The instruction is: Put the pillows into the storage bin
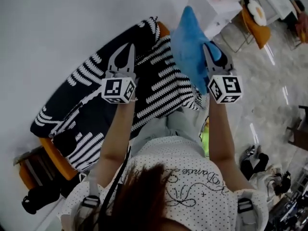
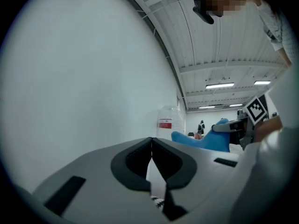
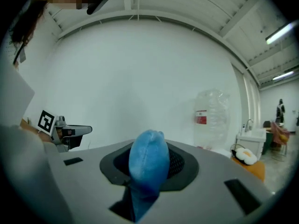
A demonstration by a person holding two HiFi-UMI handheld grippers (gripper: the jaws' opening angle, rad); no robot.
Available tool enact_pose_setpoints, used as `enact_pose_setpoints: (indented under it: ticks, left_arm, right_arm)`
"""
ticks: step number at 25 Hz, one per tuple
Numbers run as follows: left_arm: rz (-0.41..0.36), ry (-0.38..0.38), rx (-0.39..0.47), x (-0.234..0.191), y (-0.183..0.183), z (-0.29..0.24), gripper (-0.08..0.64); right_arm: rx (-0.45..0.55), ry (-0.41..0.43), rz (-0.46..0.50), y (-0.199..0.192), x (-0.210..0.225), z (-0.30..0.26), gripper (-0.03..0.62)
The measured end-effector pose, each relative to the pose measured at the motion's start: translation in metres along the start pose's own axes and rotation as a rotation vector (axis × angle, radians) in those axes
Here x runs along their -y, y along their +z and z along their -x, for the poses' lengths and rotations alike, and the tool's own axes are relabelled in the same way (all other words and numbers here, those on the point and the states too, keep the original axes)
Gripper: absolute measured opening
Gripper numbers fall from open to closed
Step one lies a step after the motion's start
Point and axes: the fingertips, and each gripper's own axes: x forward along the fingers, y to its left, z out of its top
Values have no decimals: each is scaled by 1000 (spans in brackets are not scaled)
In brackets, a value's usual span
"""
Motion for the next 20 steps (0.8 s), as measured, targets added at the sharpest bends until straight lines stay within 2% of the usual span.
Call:
enact_pose_setpoints:
  ticks: [5,11,16,20]
  left_arm:
    - [36,-210,13,76,0,-26,5]
    - [44,-408,22,186,4,-38,5]
    - [46,-533,29,282,11,-26,5]
    - [58,-593,15,360,8,-9,5]
  right_arm:
    - [33,-229,34,14,39,94,104]
    - [42,-431,43,8,86,210,103]
    - [60,-548,3,-4,109,313,103]
    - [81,-603,-5,-11,133,390,103]
